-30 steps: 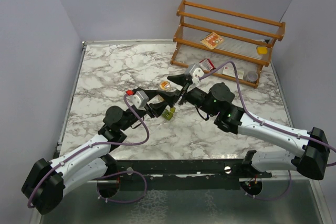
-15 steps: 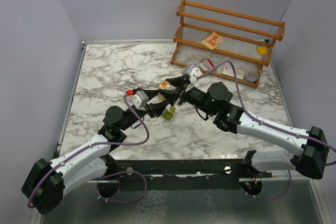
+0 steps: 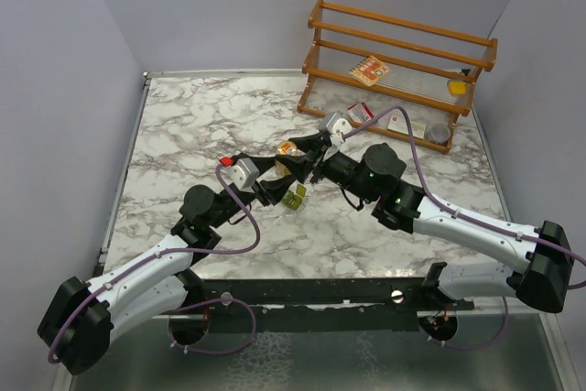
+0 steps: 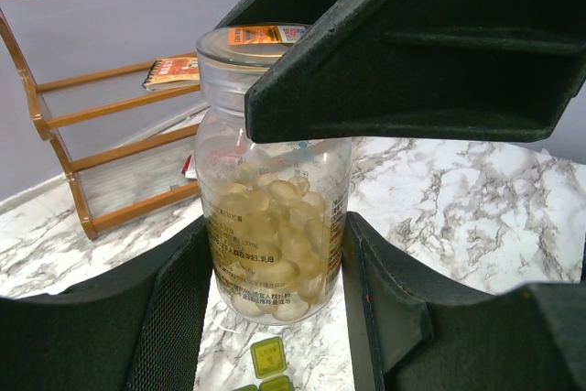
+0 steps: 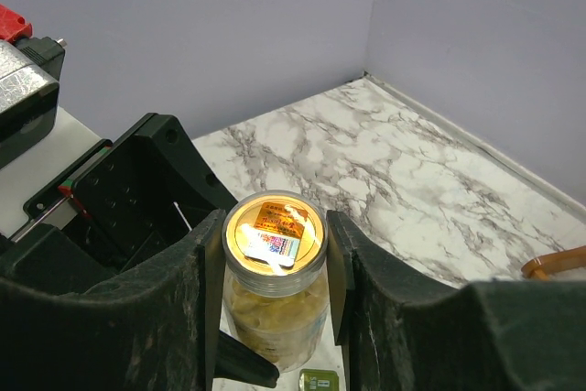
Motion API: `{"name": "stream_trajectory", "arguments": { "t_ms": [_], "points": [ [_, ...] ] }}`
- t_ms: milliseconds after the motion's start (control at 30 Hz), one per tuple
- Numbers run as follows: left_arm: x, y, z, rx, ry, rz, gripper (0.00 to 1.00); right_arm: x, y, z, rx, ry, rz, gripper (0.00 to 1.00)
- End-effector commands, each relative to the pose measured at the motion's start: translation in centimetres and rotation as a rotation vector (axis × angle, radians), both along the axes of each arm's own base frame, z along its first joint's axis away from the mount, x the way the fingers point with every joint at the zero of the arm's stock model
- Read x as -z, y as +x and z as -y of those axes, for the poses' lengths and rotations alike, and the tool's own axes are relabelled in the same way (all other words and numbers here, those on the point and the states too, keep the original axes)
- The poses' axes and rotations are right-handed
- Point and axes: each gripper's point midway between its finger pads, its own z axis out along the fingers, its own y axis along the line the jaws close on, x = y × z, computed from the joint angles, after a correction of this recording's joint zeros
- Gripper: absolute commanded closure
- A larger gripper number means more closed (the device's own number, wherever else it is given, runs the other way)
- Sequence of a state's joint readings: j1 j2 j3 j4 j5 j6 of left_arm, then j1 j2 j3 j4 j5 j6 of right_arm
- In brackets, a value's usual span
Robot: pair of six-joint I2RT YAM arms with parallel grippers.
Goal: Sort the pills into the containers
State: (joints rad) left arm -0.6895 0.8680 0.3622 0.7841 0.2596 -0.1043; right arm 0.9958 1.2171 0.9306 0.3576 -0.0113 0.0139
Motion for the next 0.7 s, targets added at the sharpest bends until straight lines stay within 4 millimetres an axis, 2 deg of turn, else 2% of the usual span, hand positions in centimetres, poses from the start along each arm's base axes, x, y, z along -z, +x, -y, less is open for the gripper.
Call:
{"name": "stream_trajectory", "arguments": {
  "t_ms": [0,133,300,667],
  "points": [
    [-1.6,-0.2,0.0,0.002,-0.044,0.043,1.00,-1.7,0.0,0.4,0.021,0.027,0.021,0.99],
    [-1.7,-0.8,0.3,0.036,-0.030,0.064,1.00,-1.9,0.0,0.5,0.021,0.014,0.040,0.99],
    [-1.9,-2.6,1.0,0.131,-0.012,0.103,1.00,-2.2,-0.6,0.8,0.001,-0.002,0.062,0.99],
    [-2.4,-7.4,2.5,0.405,0.027,0.182,1.00,-3.5,-4.0,2.0,-0.123,0.010,0.045,0.99]
  ]
}}
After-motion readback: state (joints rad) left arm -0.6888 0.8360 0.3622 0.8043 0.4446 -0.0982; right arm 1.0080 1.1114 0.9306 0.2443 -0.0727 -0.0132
